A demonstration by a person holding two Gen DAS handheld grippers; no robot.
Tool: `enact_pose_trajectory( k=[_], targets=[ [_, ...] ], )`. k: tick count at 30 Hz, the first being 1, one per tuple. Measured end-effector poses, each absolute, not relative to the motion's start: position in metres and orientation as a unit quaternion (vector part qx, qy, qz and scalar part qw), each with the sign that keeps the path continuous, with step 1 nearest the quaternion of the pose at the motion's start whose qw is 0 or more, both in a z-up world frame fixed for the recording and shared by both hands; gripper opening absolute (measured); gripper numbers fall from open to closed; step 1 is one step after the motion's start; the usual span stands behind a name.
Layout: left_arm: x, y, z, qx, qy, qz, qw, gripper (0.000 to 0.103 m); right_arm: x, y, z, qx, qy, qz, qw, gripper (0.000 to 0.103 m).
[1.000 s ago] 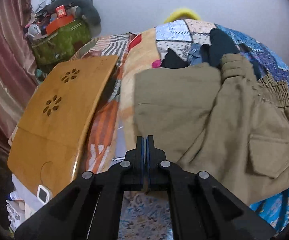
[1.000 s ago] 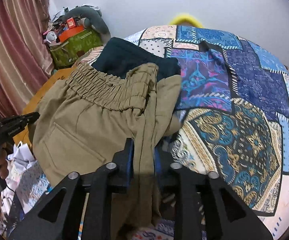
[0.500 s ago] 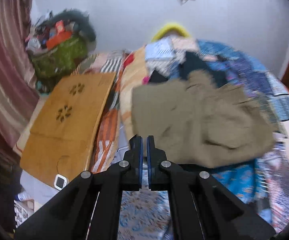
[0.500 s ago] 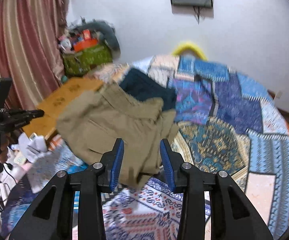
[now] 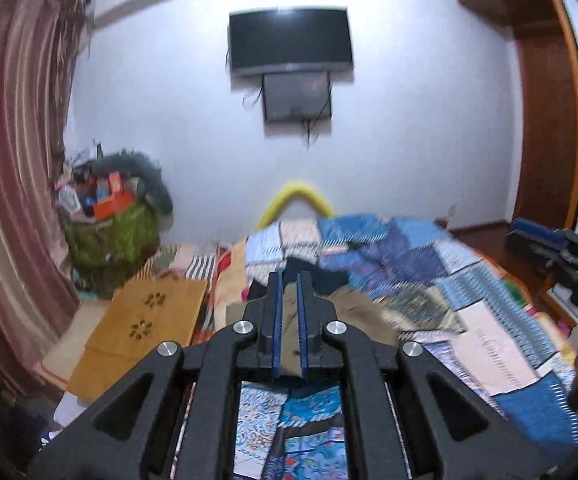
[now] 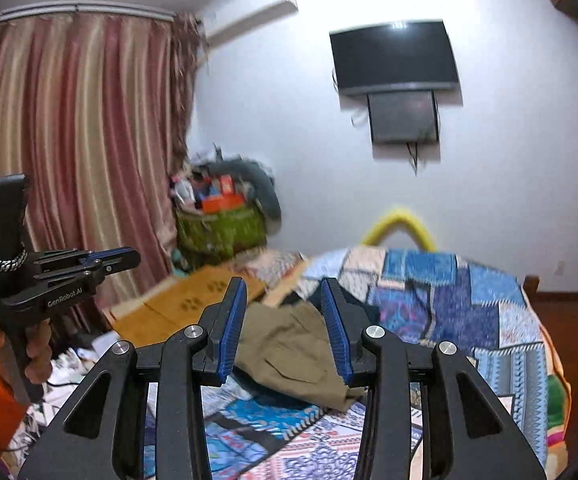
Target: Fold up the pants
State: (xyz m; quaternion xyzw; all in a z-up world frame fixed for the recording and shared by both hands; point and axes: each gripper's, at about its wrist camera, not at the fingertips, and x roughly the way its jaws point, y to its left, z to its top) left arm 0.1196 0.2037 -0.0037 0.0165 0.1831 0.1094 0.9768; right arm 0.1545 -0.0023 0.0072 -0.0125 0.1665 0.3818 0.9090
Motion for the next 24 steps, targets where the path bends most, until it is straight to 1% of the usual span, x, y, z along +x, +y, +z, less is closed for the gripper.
enact_pose_trajectory(
  k=[3, 4, 5, 6, 8, 9, 10, 12, 14, 15, 16, 17, 18, 20, 24],
  targets=[
    [0.085, 0.181, 0.011, 0.015, 0.151, 0.104, 0.983, 0.017, 0.129, -0.01, 0.018, -0.011, 0.142, 0.381, 0.913, 0.035],
    [0.077, 0.176, 0.014, 0.014, 0.145, 0.103, 0.984, 0.023, 0.121, -0.012, 0.021, -0.01, 0.134, 0.381, 0.915, 0.035],
    [0.066, 0.168, 0.016, 0.015, 0.136, 0.1, 0.986, 0.032, 0.113, -0.015, 0.023, -0.008, 0.127, 0.38, 0.916, 0.036],
    [0.059, 0.163, 0.018, 0.016, 0.13, 0.1, 0.986, 0.037, 0.105, -0.017, 0.025, -0.005, 0.121, 0.38, 0.917, 0.037],
    [0.044, 0.151, 0.02, 0.021, 0.118, 0.104, 0.987, 0.061, 0.093, -0.022, 0.027, 0.002, 0.112, 0.377, 0.919, 0.049],
    [0.035, 0.144, 0.02, 0.023, 0.109, 0.108, 0.988, 0.064, 0.087, -0.024, 0.028, 0.006, 0.107, 0.375, 0.921, 0.052],
    [0.03, 0.14, 0.02, 0.023, 0.105, 0.109, 0.988, 0.069, 0.082, -0.025, 0.028, 0.008, 0.103, 0.372, 0.923, 0.058],
    [0.019, 0.133, 0.021, 0.019, 0.1, 0.107, 0.989, 0.075, 0.075, -0.028, 0.029, 0.013, 0.095, 0.361, 0.928, 0.068],
    [0.011, 0.127, 0.021, 0.017, 0.095, 0.109, 0.989, 0.085, 0.07, -0.032, 0.029, 0.02, 0.09, 0.351, 0.932, 0.084],
    [0.008, 0.126, 0.022, 0.017, 0.092, 0.111, 0.989, 0.088, 0.068, -0.034, 0.03, 0.022, 0.089, 0.346, 0.934, 0.086],
    [0.004, 0.124, 0.023, 0.017, 0.089, 0.113, 0.989, 0.093, 0.066, -0.035, 0.03, 0.024, 0.088, 0.344, 0.935, 0.092],
    [0.001, 0.122, 0.023, 0.016, 0.087, 0.113, 0.99, 0.097, 0.065, -0.036, 0.03, 0.024, 0.088, 0.339, 0.936, 0.099],
    [-0.002, 0.12, 0.023, 0.015, 0.086, 0.113, 0.99, 0.098, 0.064, -0.036, 0.031, 0.023, 0.087, 0.336, 0.938, 0.102],
    [-0.004, 0.119, 0.022, 0.013, 0.087, 0.113, 0.99, 0.102, 0.059, -0.036, 0.031, 0.014, 0.085, 0.328, 0.941, 0.103],
    [-0.008, 0.118, 0.02, 0.011, 0.088, 0.117, 0.989, 0.103, 0.051, -0.037, 0.029, 0.01, 0.089, 0.326, 0.941, 0.103]
  ],
)
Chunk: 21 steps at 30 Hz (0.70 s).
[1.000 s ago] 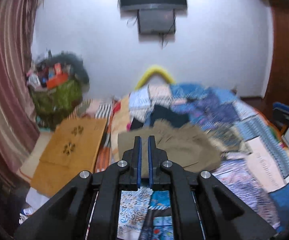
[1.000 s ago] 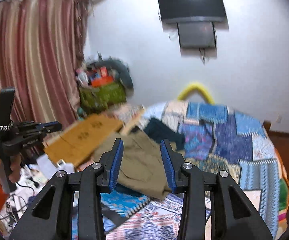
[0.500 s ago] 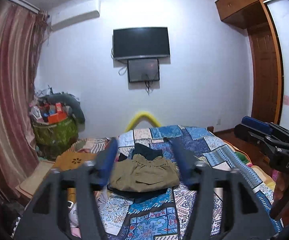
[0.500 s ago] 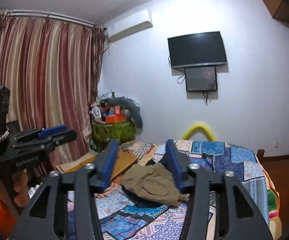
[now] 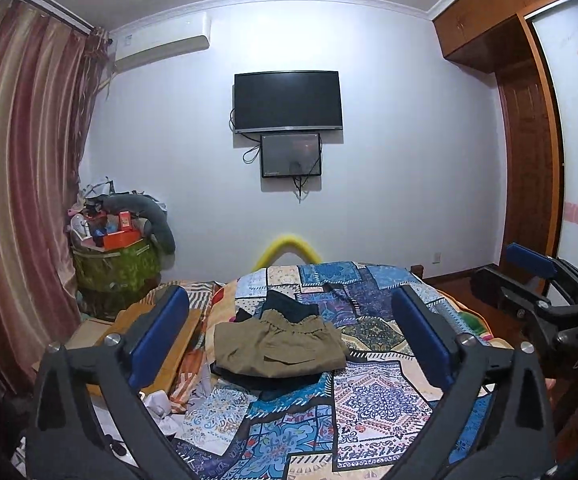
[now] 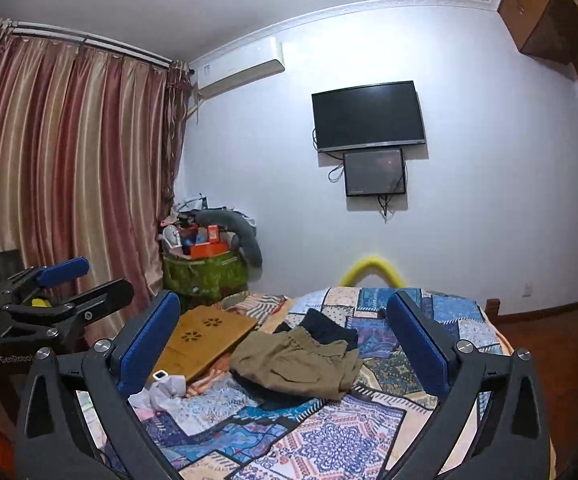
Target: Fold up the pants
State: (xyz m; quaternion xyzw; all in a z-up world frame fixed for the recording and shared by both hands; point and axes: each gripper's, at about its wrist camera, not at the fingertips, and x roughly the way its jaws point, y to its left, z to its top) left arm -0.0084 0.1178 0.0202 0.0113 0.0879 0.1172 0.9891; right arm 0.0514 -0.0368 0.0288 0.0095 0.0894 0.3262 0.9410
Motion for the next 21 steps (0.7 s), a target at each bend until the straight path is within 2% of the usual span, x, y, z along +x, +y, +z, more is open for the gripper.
enact_pose_trajectory(
  k=[21],
  targets=[
    [-0.0014, 0.1263, 0.0138, -0.003, 0.097, 0.12, 0.988, 0.103, 0.0484, -0.0376, 0.0226, 0.0, 0.106, 0.319, 0.942, 0.103]
  ],
)
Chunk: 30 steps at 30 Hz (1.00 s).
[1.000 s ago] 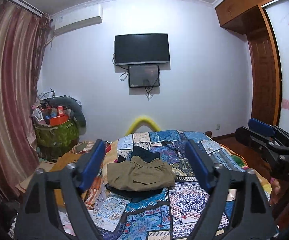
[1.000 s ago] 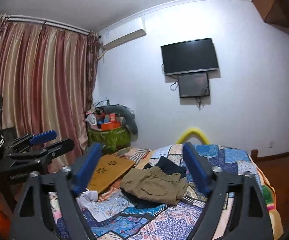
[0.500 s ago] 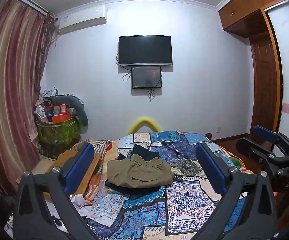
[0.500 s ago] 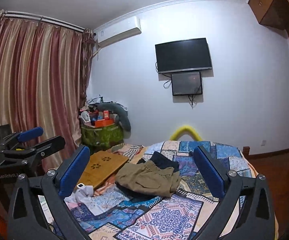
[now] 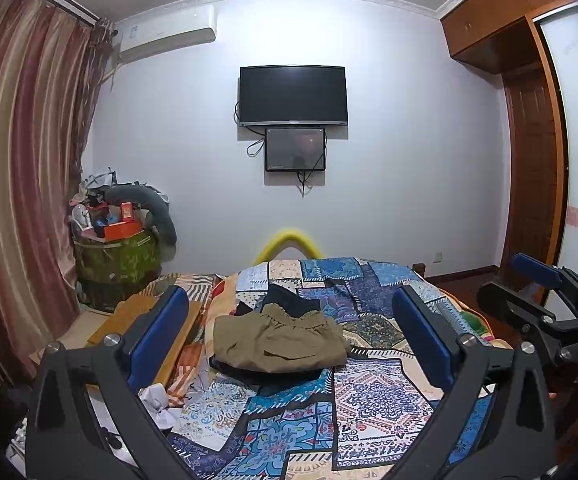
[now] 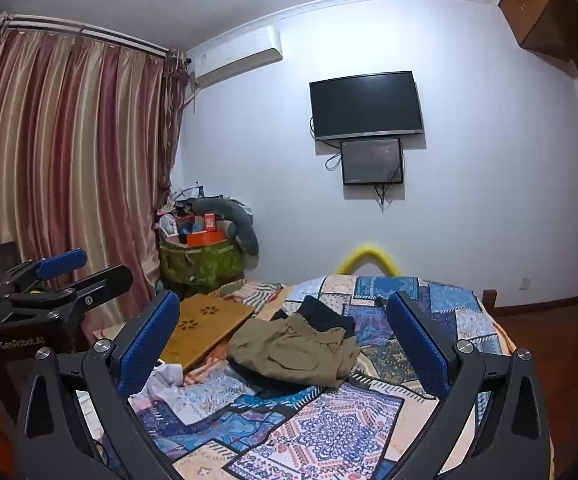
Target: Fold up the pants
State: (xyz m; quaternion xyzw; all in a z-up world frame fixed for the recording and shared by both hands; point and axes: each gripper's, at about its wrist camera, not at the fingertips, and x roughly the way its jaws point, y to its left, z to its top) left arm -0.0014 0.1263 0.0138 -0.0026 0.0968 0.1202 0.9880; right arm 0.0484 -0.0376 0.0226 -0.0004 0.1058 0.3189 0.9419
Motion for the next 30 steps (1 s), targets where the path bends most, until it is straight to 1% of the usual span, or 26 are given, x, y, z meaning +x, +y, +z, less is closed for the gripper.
enact_pose_trajectory(
  k=[30],
  targets=[
    [0.0053, 0.1276, 0.0078, -0.003, 0.106, 0.105, 0.989, 0.103, 0.0472, -0.0475, 0.0243, 0.005, 0.113, 0.308, 0.945, 0.103]
  ],
)
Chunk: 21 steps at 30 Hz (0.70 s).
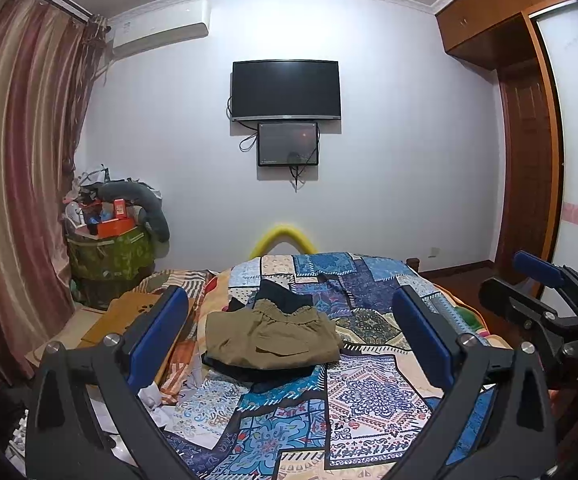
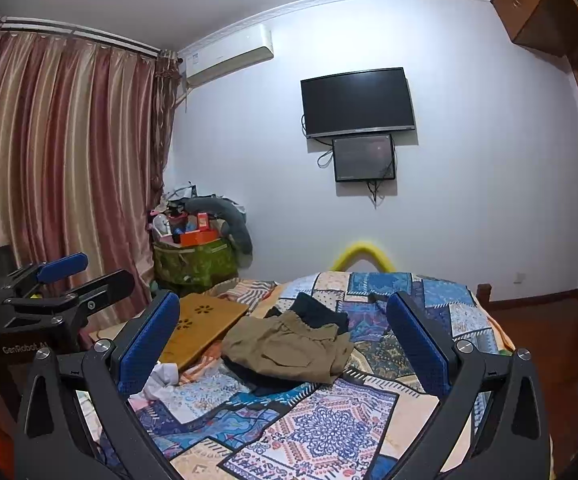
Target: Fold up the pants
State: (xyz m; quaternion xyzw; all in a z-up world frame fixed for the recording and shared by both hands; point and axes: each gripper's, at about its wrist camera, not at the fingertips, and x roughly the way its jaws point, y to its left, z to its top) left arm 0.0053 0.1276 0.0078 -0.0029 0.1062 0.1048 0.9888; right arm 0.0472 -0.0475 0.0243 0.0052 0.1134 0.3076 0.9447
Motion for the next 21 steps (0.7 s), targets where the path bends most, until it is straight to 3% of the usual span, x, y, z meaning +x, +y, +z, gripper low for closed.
enact_pose_trajectory(
  k=[21],
  targets=[
    [0.0064, 0.1226, 0.0057, -0.004, 0.115, 0.081, 0.99, 0.103, 0.0465, -0.0502, 0.0224, 0.005, 0.115, 0.3, 0.947, 0.103]
  ],
)
